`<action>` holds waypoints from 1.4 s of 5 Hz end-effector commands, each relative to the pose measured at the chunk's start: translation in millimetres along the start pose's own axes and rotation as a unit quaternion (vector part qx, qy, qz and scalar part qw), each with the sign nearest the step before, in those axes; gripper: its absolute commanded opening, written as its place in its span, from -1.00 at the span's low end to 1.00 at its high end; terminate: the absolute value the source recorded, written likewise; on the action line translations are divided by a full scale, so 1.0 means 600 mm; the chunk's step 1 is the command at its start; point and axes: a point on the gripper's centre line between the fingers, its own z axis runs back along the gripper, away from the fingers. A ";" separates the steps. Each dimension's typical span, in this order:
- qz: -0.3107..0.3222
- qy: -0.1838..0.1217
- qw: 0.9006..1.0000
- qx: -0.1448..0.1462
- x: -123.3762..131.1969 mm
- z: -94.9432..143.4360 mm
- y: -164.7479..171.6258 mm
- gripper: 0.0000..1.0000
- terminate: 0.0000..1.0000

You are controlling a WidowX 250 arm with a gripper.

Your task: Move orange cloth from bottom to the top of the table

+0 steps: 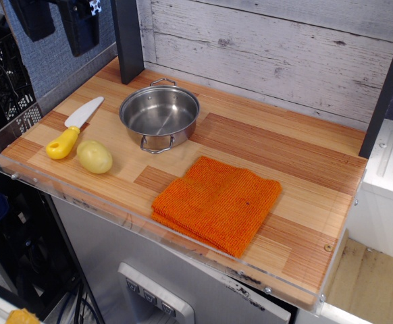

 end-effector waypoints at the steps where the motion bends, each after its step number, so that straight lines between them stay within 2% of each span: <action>1: 0.000 0.000 1.000 0.000 0.000 0.000 0.000 1.00 -1.00; 2: 0.029 0.009 0.999 0.010 -0.006 -0.005 -0.026 1.00 -1.00; 3: 0.030 -0.007 0.999 0.019 -0.004 -0.022 -0.074 1.00 -1.00; 5: -0.020 -0.033 0.999 0.032 0.006 -0.091 -0.154 1.00 -1.00; 6: -0.024 -0.046 0.998 0.035 0.026 -0.123 -0.161 1.00 -1.00; 7: -0.017 -0.047 0.998 0.027 0.044 -0.152 -0.183 1.00 -1.00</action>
